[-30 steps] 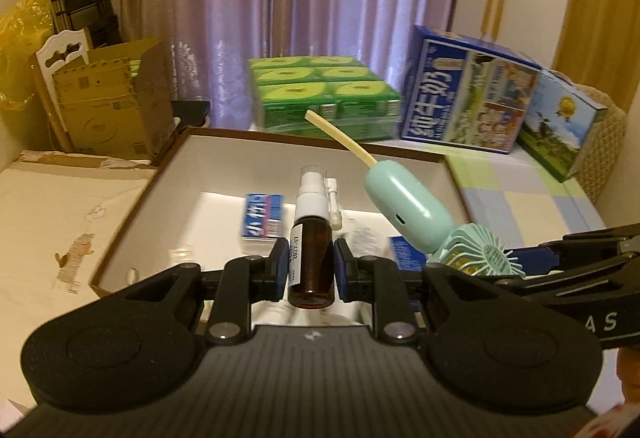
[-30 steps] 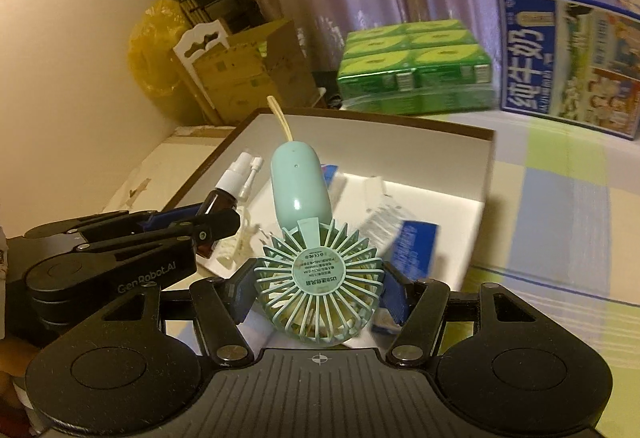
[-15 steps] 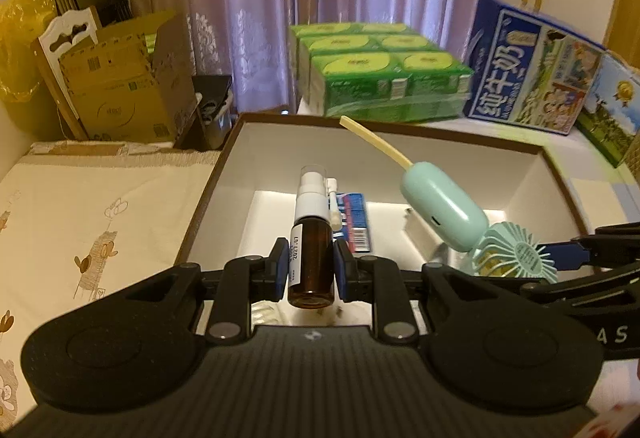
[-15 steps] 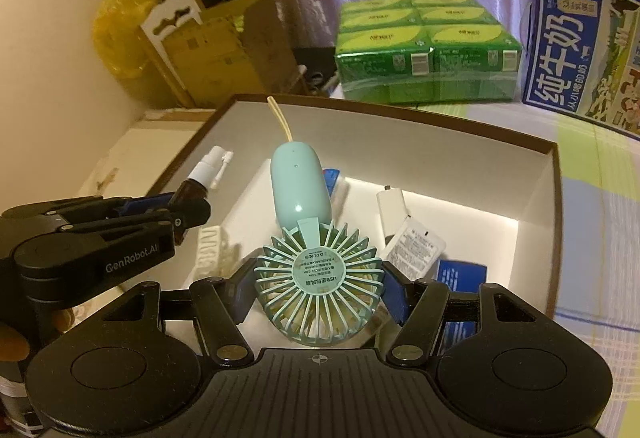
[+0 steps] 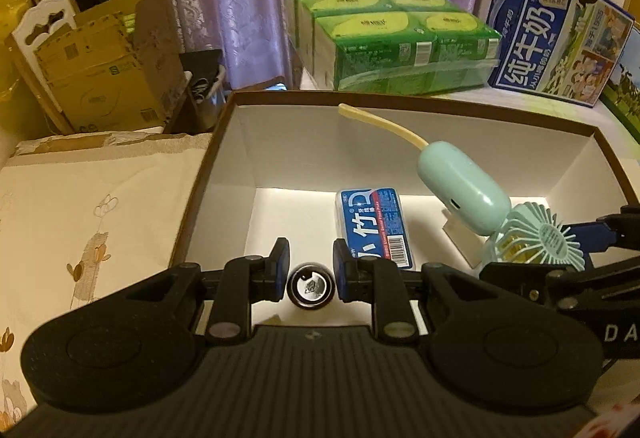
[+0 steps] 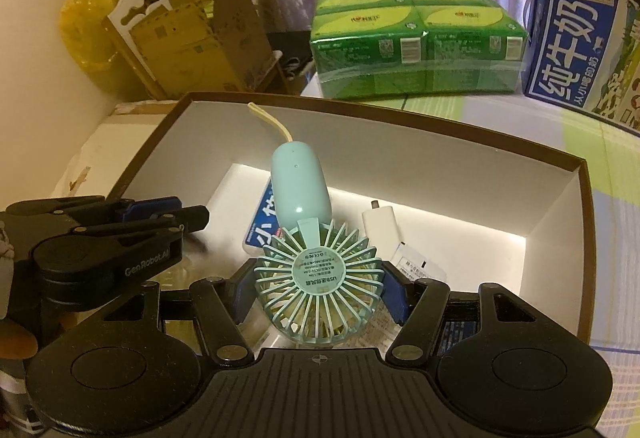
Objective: Organize rigid objects
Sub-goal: 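Open the left tool to drop the bottle while the right tool releases the fan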
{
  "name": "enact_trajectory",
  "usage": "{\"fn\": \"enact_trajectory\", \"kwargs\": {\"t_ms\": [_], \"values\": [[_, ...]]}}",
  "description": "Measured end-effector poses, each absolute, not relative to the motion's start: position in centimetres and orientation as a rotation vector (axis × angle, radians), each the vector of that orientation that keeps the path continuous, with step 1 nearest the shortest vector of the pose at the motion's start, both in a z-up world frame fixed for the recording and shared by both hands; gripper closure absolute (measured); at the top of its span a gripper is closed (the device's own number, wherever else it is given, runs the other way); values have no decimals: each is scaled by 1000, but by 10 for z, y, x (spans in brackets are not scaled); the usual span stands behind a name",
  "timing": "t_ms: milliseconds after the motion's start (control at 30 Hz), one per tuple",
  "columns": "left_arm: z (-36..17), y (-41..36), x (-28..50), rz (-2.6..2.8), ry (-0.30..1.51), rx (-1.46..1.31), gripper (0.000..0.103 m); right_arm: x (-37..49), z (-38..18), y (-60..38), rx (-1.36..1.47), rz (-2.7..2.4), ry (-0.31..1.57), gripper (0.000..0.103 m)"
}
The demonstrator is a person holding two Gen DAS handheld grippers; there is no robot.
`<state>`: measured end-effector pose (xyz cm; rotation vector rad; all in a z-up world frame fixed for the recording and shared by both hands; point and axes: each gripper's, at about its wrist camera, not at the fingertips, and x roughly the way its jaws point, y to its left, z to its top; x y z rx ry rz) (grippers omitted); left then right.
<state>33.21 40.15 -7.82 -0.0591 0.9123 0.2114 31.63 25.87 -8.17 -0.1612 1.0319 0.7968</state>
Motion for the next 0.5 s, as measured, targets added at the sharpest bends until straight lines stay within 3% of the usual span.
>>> {"fn": "enact_trajectory", "kwargs": {"t_ms": [167,300,500], "values": [[-79,405,340,203,918,-66,83,321,-88,262,-158,784,1045,43],[-78,407,340,197,921,-69,73,324,-90,263,-134,797,1036,43],[-75,409,332,191,920,-90,67,324,-87,260,-111,779,1014,41]]}}
